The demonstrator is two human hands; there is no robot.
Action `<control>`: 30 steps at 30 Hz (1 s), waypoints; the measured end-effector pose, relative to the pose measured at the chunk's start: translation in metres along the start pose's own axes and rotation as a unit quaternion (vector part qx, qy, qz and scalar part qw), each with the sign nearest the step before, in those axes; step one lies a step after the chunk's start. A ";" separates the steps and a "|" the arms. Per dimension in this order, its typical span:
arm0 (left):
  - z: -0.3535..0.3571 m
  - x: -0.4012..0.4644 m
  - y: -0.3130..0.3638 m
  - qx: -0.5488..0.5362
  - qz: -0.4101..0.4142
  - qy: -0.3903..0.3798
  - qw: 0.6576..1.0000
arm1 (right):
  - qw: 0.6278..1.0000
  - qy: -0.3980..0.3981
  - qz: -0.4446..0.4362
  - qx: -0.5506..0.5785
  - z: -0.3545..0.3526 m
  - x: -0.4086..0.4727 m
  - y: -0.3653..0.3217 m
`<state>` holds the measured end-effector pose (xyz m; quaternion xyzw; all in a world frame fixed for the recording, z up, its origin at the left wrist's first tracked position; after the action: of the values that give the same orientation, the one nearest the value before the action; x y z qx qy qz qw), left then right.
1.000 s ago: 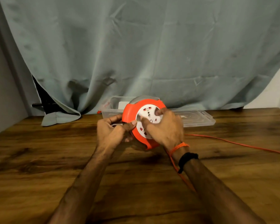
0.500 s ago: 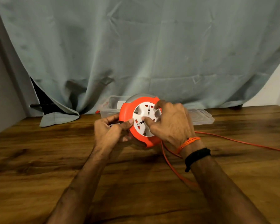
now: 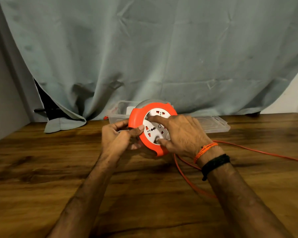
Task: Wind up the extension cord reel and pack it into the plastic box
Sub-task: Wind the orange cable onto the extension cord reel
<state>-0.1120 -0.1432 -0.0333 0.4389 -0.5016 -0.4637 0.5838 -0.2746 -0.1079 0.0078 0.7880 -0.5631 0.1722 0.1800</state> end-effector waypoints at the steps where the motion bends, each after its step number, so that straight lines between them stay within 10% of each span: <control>1: 0.000 0.000 0.000 -0.001 0.002 -0.002 1.000 | 1.000 0.005 -0.004 -0.001 0.001 0.000 0.000; 10: 0.002 -0.001 0.004 0.021 0.037 0.011 0.999 | 0.983 0.128 0.087 0.096 0.003 -0.004 0.002; 20: 0.008 0.001 -0.004 0.022 0.048 0.023 0.998 | 0.822 0.144 0.361 0.417 0.043 -0.005 0.023; 30: 0.000 0.000 0.002 0.005 0.041 0.047 0.998 | 0.931 0.098 0.221 0.272 0.014 0.002 0.023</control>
<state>-0.1118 -0.1428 -0.0311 0.4426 -0.4934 -0.4156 0.6228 -0.2947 -0.1236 -0.0016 0.6416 -0.6340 0.4308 -0.0292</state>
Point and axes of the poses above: each hand's wrist, its own x-axis towards the middle knuckle, its own z-axis out of the palm, y = z × x, the point moved 6 cm from there along x, towards the middle knuckle, and after that the axes turned 1 degree about -z, right-handed, at the moved point
